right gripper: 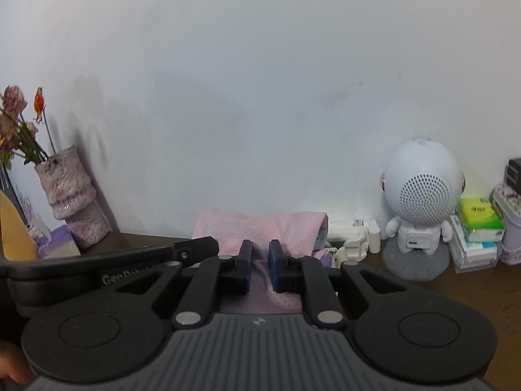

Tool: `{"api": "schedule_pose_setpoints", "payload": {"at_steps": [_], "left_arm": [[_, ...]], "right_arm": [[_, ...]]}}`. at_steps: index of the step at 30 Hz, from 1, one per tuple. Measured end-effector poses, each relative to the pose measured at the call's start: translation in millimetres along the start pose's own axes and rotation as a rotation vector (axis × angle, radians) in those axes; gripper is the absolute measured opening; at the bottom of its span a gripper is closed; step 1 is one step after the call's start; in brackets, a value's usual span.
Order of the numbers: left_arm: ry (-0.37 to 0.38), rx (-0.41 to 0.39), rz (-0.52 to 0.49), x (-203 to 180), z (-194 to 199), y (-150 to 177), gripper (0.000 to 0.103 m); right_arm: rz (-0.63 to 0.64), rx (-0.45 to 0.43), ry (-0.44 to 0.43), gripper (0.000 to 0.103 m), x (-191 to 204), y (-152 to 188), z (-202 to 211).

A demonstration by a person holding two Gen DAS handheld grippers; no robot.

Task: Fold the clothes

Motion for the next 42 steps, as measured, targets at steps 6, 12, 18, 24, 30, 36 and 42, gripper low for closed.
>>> {"api": "schedule_pose_setpoints", "payload": {"at_steps": [6,12,18,24,30,36,42], "left_arm": [[-0.033,-0.175,-0.046,-8,63,-4,0.080],[-0.095,-0.247,-0.076,12,136,40,0.103],[-0.190,-0.279,-0.085,23,189,104,0.103],[-0.194,-0.200,-0.026,24,238,155,0.103],[-0.208,-0.163,0.031,17,290,204,0.103],[-0.233,-0.113,0.020,4,327,240,0.103],[-0.290,-0.112,-0.006,-12,359,271,0.103]], "right_arm": [[0.038,-0.112,-0.011,0.048,10,-6,52],[0.110,-0.140,-0.019,0.102,32,22,104],[0.115,-0.086,-0.050,0.103,61,67,143],[0.157,-0.038,-0.041,0.103,85,111,194],[0.192,0.000,0.069,0.103,93,150,256],[0.197,0.026,0.039,0.103,94,179,310],[0.203,0.009,-0.003,0.103,94,188,344]]}}
Point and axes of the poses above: each gripper's, at about its wrist camera, not at the fingertips, and z roughly against the way its jaws point, x to its left, y to its underside, the point moved 3 cm from there along -z, roughly the way its jaws point, and after that the axes turned 10 degrees about z, right-handed, at the moved point
